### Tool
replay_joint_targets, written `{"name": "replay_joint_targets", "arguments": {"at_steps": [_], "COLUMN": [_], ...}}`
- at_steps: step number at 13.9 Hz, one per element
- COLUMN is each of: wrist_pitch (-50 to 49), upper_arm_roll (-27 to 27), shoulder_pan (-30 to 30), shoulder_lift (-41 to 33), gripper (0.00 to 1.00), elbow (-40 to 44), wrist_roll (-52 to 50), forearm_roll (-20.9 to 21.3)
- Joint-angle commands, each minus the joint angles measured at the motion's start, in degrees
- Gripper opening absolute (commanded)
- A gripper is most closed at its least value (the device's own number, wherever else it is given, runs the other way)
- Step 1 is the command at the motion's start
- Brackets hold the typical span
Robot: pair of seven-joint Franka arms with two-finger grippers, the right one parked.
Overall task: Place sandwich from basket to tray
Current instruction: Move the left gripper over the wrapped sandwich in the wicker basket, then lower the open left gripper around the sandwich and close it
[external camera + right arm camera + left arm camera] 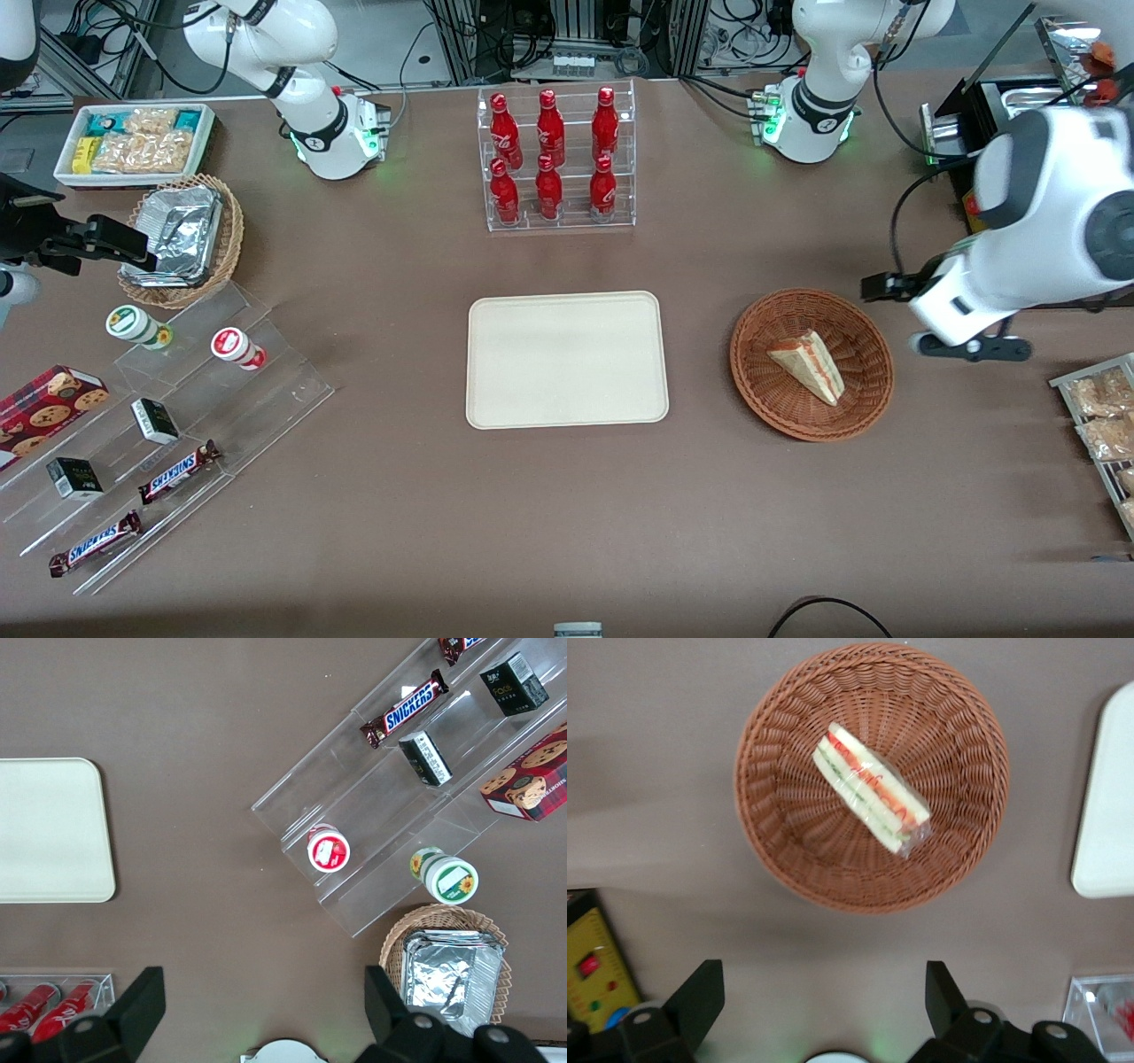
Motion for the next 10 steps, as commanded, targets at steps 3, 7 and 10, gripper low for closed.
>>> {"name": "replay_joint_targets", "arguments": {"at_steps": [3,7,10], "wrist_pitch": [10.5,19.73,28.68], "upper_arm_roll": [0.22,0.22,0.22], "shoulder_pan": [-3.12,-4.71,-4.71], "shoulder_lift": [-1.25,-1.42,-3.43], "gripper": [1.0,1.0,1.0], "elbow": [-8.12,-13.92,-20.24], "wrist_roll": [-12.94,-29.3,-39.4], "forearm_roll": [0.76,0.85,0.85]}}
